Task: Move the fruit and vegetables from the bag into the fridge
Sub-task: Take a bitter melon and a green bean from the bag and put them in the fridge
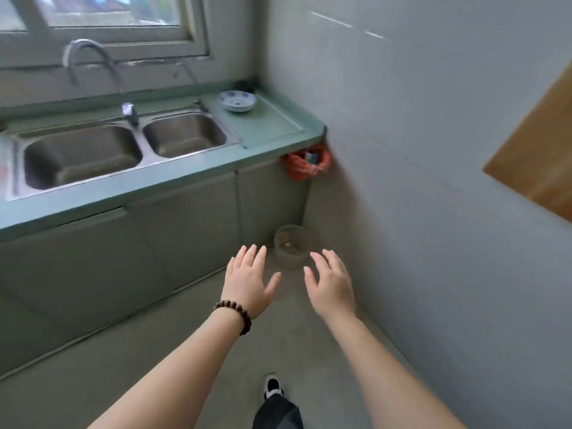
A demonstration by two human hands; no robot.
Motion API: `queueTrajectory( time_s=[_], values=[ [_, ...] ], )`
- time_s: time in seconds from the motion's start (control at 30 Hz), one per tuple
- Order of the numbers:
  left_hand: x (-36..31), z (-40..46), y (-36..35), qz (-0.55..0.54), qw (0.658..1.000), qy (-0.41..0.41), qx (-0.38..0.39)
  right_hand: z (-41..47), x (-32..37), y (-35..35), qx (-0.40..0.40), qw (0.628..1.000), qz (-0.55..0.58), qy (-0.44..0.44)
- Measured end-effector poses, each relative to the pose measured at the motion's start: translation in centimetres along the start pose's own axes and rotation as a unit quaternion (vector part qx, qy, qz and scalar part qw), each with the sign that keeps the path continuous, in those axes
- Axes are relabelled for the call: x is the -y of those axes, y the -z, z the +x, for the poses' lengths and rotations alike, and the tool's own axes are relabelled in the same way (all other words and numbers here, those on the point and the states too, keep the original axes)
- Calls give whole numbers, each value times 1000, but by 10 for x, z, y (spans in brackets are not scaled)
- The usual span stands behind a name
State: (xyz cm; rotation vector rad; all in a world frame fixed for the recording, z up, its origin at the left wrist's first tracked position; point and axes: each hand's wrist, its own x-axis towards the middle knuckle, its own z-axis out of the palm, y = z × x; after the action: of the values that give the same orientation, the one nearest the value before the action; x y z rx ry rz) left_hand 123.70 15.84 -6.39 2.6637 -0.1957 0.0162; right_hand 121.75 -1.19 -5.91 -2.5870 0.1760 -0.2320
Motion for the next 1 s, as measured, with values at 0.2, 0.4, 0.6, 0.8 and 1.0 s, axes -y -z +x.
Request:
queueTrajectory(
  time_s=[0.2,0.4,0.6,0.8,1.0],
  values=[
    [72,38,37,3,989,127,-70,80,69,-52,83,989,30,117],
    [130,64,81,14,958,249,-145,145,141,-98,148,963,48,218],
    [182,57,114,32,920,341,-190,169,219,-148,211,925,63,310],
    [243,34,150,52,875,427,-221,169,296,-196,262,888,85,369],
    [315,17,179,47,847,468,-246,157,374,-248,282,864,111,402]
  ],
)
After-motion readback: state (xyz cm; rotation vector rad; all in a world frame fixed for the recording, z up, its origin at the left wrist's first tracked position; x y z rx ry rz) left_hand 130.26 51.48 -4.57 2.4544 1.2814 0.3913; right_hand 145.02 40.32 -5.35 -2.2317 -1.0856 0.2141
